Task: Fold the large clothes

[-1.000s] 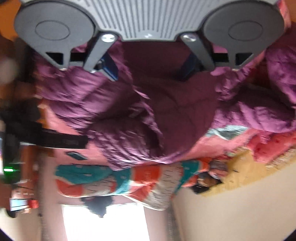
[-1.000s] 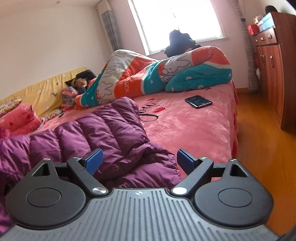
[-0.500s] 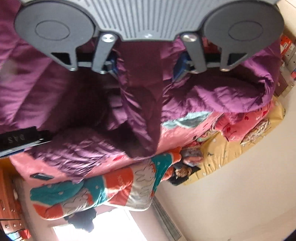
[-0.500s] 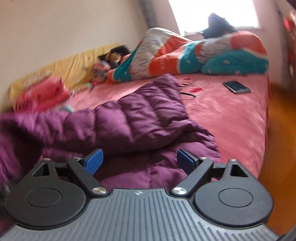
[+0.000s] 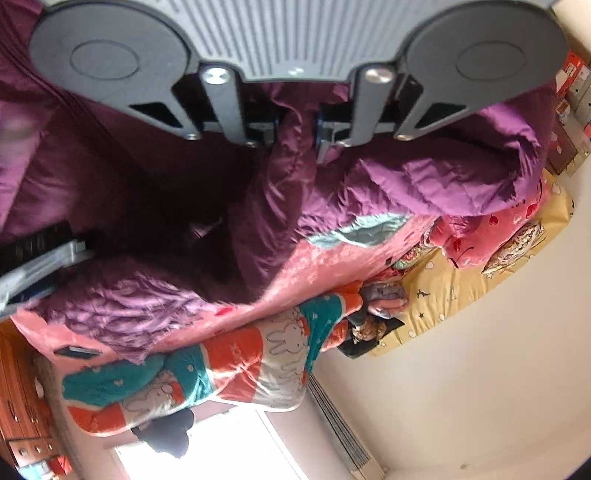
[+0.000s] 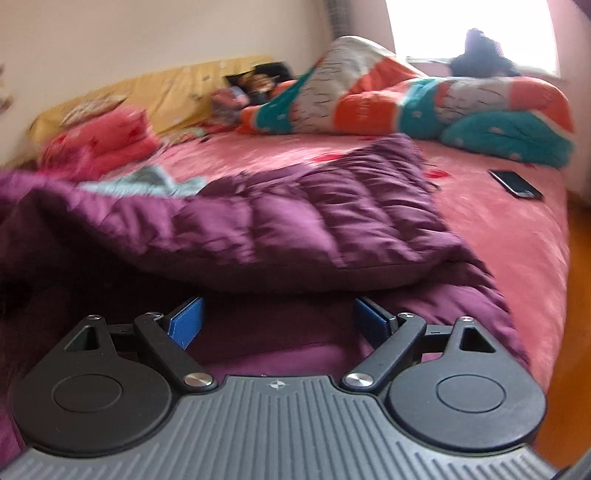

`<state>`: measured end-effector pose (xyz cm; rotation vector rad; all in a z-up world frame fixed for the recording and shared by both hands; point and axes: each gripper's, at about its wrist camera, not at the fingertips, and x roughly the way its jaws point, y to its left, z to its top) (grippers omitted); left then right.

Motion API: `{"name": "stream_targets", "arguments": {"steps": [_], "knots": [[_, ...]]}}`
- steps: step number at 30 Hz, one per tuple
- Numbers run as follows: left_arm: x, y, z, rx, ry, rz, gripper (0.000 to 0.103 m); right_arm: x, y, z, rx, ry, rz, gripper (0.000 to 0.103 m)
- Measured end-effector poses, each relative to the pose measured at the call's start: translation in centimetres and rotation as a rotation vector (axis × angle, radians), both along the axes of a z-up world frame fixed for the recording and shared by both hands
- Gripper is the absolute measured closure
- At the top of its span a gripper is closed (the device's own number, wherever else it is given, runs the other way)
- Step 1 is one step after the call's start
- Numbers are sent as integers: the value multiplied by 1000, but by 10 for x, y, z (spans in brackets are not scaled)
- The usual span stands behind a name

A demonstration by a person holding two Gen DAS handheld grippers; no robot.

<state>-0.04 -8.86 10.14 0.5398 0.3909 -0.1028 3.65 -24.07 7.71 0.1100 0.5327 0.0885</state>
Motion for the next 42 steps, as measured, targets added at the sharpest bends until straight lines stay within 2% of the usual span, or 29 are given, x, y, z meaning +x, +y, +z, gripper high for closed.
{"name": "stream_targets", "arguments": {"steps": [2,6,10,13,15,18,22,26,28,31,33,38,42], "knots": [[4,5,6,-8,-18,-4,93,8,9,-1,-29,18,29,0],[11,11,21,-8,-70,-25,94,28,16,1,-14,59,34,0],[23,12,39,-4,-138,-47,95,50,9,5,55,83,-16,0],[37,5,45,51,-205,-76,95,60,-7,7,126,90,-78,0],[49,-2,46,111,-263,-103,95,68,-11,6,131,87,-124,0],[70,-11,44,175,-327,-122,95,68,-11,10,103,47,-224,0],[94,-25,33,273,-412,-135,95,68,-4,18,-42,-54,-382,0],[122,-32,13,326,-447,-96,94,60,-1,21,-112,-162,-516,0],[137,-33,-5,372,-431,-68,94,62,2,20,-187,-185,-567,0],[156,-33,-38,490,-361,-66,92,75,-2,11,-113,-101,-508,0],[164,-30,-62,552,-273,-75,92,82,-4,3,-80,-56,-509,0],[156,-31,-88,608,-146,-131,87,95,-5,-4,-51,16,-456,0],[149,-30,-90,610,-74,-166,81,102,-4,-6,-80,60,-403,0]]}}
